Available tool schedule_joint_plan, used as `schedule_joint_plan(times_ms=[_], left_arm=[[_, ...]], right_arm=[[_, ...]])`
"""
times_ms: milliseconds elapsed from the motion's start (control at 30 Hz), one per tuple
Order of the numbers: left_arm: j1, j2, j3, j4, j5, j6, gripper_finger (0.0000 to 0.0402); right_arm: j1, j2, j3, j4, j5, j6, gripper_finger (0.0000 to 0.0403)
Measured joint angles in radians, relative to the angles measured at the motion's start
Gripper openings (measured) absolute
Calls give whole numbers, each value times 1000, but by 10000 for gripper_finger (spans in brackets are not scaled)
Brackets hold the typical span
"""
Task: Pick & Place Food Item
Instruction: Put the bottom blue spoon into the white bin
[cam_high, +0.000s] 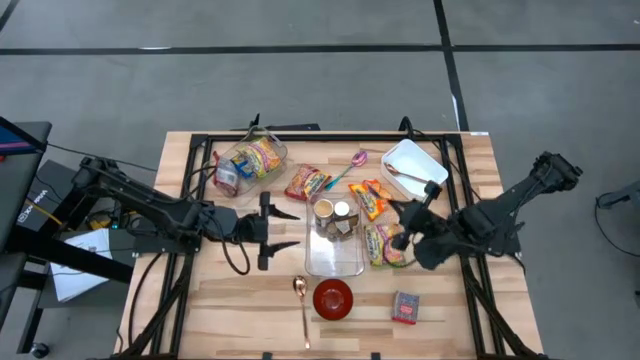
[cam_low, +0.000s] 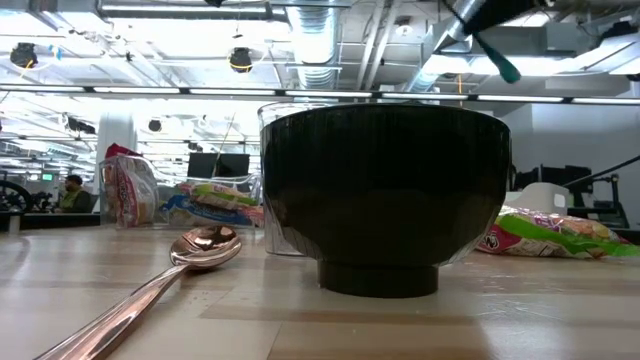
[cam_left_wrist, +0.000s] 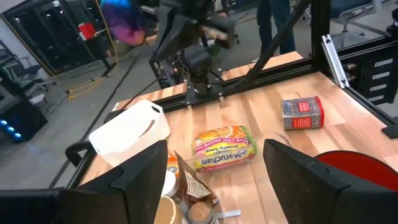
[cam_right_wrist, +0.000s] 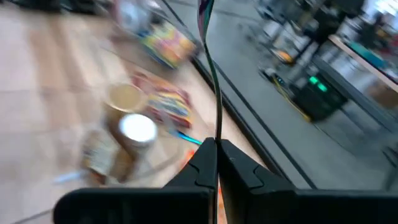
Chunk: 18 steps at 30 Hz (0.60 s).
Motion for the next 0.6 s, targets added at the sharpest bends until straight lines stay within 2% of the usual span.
schedule_joint_plan(times_ms=[200, 600], left_arm=[[0, 0, 0, 0, -1, 0, 257], [0, 0, -1, 1, -1, 0, 257]], right_arm=[[-82, 15, -10, -166, 13, 92, 0], [-232, 16, -195, -230, 45, 47, 0]])
